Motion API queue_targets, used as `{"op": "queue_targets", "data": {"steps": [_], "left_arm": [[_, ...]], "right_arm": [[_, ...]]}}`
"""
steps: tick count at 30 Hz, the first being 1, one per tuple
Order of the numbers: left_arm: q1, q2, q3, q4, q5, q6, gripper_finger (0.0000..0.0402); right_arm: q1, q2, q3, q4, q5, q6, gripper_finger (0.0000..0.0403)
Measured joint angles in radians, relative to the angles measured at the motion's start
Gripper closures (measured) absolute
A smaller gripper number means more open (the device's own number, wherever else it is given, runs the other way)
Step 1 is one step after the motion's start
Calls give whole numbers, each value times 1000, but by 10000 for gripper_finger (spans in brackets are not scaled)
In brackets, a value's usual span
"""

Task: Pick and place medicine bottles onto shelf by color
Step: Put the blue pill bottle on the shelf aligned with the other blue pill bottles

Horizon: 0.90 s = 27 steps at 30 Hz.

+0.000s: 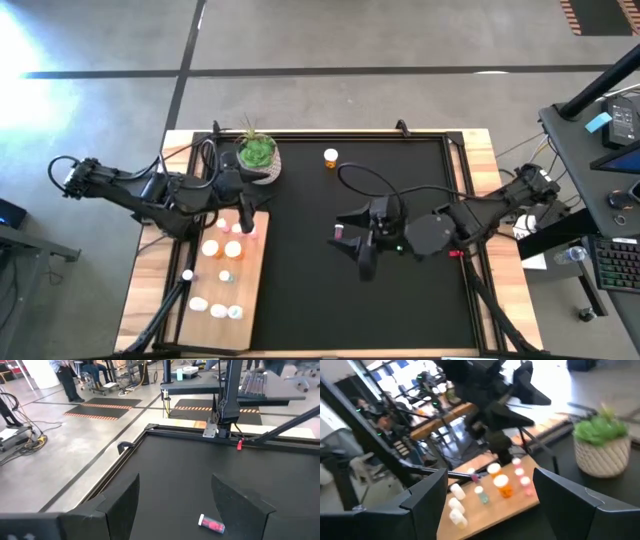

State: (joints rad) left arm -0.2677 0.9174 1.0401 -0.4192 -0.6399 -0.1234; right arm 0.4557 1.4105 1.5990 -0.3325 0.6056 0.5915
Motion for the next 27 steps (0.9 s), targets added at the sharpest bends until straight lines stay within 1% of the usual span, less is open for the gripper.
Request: {"op": "queue_targets", "data": {"steps": [2,4,7,10,13,15,19,22,27], "left_arm": [[0,4,0,13,0,0,171],[0,4,0,16,0,0,171],[0,4,0,16,0,-1,171],[0,-2,1,16,0,-1,171],[0,-9,5,16,0,-1,171],[0,-13,5,17,0,-1,171],[0,-18,5,17,0,-1,171],[0,-22,5,17,0,0,171],[0,-23,5,17,0,0,171]], "right_arm": [[-24,0,0,-66,0,101,119],[-56,0,0,-179,11,270,119],[-103,9,0,-428,26,512,120],[-138,47,0,-689,19,763,123],[-163,107,0,-848,-30,921,130],[-177,155,0,-870,-88,965,136],[-197,253,0,-856,-181,1013,149],[-223,310,0,-859,-275,1029,155],[-264,379,0,-822,-337,1032,156]]}}
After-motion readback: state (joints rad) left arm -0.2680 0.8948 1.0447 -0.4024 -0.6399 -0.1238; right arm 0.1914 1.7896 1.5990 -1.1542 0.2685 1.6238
